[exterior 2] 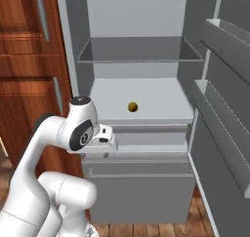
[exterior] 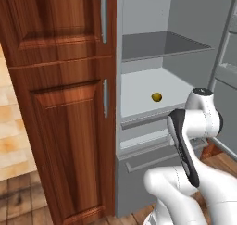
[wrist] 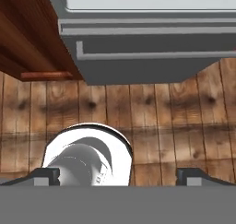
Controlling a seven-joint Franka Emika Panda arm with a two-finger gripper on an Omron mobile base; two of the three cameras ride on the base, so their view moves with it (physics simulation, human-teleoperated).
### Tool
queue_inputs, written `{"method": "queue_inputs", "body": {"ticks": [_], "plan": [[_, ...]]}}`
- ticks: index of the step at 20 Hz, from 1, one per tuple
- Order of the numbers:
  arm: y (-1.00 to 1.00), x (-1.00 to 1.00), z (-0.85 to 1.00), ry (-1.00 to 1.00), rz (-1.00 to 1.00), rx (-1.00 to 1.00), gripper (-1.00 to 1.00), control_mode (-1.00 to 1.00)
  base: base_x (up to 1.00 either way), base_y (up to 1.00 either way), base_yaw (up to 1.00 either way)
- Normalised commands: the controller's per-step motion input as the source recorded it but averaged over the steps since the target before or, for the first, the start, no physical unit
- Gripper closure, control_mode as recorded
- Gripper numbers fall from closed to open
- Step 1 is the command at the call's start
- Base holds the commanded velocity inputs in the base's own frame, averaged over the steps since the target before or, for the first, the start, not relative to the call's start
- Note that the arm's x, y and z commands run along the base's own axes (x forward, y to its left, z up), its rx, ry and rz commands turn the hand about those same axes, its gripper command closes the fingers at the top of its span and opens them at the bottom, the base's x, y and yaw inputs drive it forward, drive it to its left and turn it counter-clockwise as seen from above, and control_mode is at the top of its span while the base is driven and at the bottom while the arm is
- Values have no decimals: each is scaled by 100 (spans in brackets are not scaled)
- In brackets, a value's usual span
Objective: Retrieve a lemon from the fridge and place it on the cutting board with the fish.
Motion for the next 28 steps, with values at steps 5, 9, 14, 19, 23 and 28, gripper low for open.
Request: {"method": "queue_inputs", "body": {"ticks": [5,9,14,19,23,28], "plan": [[0,0,0,0,0,0,-100,100,37,-50,27],[0,0,0,0,0,0,-100,100,39,-26,20],[0,0,0,0,0,0,-100,100,43,-5,15],[0,0,0,0,0,0,-100,100,36,-47,23],[0,0,0,0,0,0,-100,100,20,-47,15],[0,0,0,0,0,0,-100,100,12,-48,12]]}}
